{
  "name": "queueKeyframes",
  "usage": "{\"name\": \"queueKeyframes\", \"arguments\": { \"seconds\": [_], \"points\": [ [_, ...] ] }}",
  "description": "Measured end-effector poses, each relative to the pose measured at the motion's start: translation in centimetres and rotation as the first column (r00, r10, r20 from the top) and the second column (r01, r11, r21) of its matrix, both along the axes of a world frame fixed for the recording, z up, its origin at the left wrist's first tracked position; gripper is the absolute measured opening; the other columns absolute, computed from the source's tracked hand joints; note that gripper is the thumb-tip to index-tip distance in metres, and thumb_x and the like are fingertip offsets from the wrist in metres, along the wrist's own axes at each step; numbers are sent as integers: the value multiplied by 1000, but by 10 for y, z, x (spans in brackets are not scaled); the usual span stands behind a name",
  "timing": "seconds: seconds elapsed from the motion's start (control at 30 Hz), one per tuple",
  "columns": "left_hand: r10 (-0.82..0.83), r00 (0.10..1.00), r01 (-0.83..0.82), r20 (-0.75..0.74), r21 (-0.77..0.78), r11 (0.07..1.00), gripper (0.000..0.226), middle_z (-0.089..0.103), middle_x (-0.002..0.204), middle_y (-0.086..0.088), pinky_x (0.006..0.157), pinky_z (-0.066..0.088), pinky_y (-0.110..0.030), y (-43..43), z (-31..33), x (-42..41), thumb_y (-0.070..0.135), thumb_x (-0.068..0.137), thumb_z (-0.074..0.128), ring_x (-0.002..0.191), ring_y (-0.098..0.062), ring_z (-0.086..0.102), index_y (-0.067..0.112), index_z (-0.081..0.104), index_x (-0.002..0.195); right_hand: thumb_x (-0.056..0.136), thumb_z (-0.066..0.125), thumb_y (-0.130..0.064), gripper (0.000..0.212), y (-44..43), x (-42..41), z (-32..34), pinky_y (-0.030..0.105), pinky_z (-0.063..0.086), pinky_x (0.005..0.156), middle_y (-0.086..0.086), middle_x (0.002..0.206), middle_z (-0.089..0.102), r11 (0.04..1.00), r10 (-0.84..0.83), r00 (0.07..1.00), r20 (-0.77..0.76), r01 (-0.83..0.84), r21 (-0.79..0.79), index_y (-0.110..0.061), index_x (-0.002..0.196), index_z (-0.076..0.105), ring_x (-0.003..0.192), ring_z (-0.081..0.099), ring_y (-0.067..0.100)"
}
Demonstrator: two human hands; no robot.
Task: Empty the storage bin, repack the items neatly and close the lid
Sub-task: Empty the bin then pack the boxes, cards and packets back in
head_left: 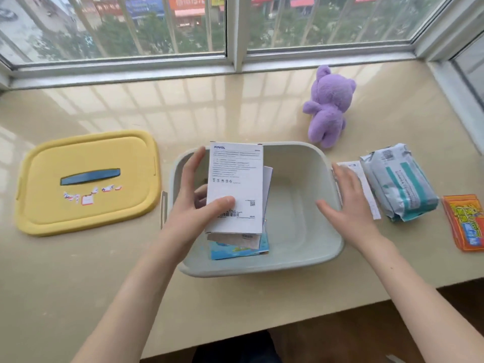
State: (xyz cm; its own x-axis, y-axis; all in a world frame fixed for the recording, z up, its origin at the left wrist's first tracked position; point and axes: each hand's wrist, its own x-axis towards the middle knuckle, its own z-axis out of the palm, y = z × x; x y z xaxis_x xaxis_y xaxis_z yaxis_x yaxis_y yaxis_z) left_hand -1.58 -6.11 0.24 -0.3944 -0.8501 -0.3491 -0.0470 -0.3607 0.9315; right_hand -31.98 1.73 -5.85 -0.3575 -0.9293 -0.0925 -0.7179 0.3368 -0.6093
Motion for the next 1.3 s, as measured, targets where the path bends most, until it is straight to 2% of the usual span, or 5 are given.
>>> {"name": "queueKeyframes", "arguments": {
  "seconds": [0.47, 0.73, 0.9, 1.1, 1.3],
  "points": [
    [39, 968, -66, 247, 101, 993, 81, 61, 117, 2, 62, 57, -24, 9, -114, -116, 14, 81, 74, 104, -18, 63, 55, 29, 135, 83, 68, -3, 82, -1, 0, -16, 37, 24, 119, -1, 153, 35, 997, -56, 979, 194, 66, -46, -21, 152, 27, 143, 28, 12],
    [117, 881, -87, 459, -87, 992, 78, 37, 117, 0, 89, 46, -29, 13, -108, -152, 32, 75, 73, 98, -9, 51, 53, 30, 137, 81, 67, 0, 82, -1, -1, -20, 34, 26, 117, -1, 150, 39, 994, -60, 976, 207, 77, -73, -21, 151, 29, 141, 32, 11],
    [68, 915, -73, 397, -1, 997, 58, 36, 125, 1, 94, 45, -29, 13, -112, -154, 41, 86, 64, 106, -9, 54, 53, 37, 136, 82, 67, -2, 82, -2, -1, -21, 33, 27, 117, -4, 150, 38, 995, -72, 971, 227, 87, -58, -24, 151, 29, 141, 31, 8],
    [41, 966, -54, 255, 44, 998, 69, 60, 111, 13, 66, 47, -7, 10, -116, -146, 12, 88, 66, 83, 6, 62, 38, 34, 143, 81, 66, 0, 81, -2, 1, -20, 37, 28, 116, -3, 150, 39, 992, -96, 967, 237, 113, -60, -23, 151, 31, 141, 33, 10],
    [-64, 958, 47, 278, 68, 997, 55, 57, 120, 6, 66, 47, -7, 8, -128, -152, 23, 85, 75, 101, -12, 63, 27, 51, 134, 81, 68, -1, 81, -2, 0, -21, 33, 28, 116, -5, 150, 39, 991, -97, 963, 250, 116, -65, -23, 150, 32, 140, 32, 6]
  ]
}}
